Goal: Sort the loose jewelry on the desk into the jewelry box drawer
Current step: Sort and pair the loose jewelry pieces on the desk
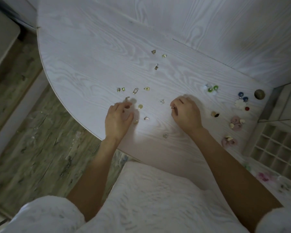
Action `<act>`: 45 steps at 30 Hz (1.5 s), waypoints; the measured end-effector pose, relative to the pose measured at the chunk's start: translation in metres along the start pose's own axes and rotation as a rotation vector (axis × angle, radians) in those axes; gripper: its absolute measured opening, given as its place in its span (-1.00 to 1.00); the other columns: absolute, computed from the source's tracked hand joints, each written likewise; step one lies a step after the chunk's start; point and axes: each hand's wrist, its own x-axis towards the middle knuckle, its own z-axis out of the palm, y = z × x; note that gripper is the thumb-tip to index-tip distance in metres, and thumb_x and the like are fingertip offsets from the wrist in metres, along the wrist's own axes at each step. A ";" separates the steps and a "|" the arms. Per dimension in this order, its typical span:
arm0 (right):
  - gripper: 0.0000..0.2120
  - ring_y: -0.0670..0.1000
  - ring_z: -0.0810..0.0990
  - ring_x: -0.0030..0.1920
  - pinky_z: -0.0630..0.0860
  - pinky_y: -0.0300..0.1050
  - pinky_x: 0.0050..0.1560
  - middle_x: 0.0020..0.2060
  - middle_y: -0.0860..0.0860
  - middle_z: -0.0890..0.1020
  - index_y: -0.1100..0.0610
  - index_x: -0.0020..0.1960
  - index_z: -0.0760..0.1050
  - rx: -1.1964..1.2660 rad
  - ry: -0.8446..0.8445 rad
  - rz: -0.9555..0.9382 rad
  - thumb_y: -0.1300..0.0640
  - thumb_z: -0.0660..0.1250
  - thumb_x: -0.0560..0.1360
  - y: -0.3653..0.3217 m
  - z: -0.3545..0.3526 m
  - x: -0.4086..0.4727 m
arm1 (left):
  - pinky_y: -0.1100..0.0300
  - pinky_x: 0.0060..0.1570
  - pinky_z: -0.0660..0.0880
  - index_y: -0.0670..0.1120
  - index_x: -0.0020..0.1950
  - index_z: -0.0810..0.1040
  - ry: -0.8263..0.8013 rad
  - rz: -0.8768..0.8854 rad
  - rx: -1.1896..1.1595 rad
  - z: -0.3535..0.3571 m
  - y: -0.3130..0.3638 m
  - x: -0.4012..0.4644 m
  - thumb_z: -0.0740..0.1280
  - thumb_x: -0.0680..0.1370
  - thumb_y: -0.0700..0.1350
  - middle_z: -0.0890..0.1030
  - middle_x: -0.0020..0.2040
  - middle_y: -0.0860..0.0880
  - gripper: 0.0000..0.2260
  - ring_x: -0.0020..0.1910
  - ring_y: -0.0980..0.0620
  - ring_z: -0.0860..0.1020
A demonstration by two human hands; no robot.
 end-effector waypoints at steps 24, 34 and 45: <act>-0.96 0.10 0.56 -0.27 0.56 -0.04 -0.33 -0.22 0.12 0.59 0.23 -0.15 0.60 0.155 -0.192 -0.103 0.28 0.37 0.43 -0.014 0.003 -0.087 | 0.08 -0.04 0.42 -0.21 0.16 0.54 -0.200 0.301 0.034 0.057 0.078 0.043 0.30 0.48 -0.24 0.53 0.06 -0.22 -0.74 0.01 -0.19 0.51; -0.91 0.11 0.51 -0.12 0.38 -0.13 -0.24 -0.20 0.09 0.60 0.18 -0.10 0.55 0.037 0.057 0.291 0.15 0.36 0.47 0.032 -0.026 -0.137 | 0.07 -0.16 0.50 -0.19 -0.03 0.57 -0.227 0.300 0.003 0.056 0.083 -0.012 0.33 0.49 -0.21 0.58 -0.08 -0.18 -0.90 -0.16 -0.12 0.57; -0.81 0.19 0.55 -0.04 0.29 -0.04 0.26 -0.15 0.16 0.65 0.23 -0.02 0.56 -0.124 0.229 0.371 0.35 0.28 0.39 0.070 -0.041 -0.099 | 0.08 -0.13 0.46 -0.23 0.06 0.55 -0.427 0.470 -0.112 0.118 0.188 -0.019 0.32 0.41 -0.34 0.58 -0.02 -0.20 -0.76 -0.07 -0.16 0.56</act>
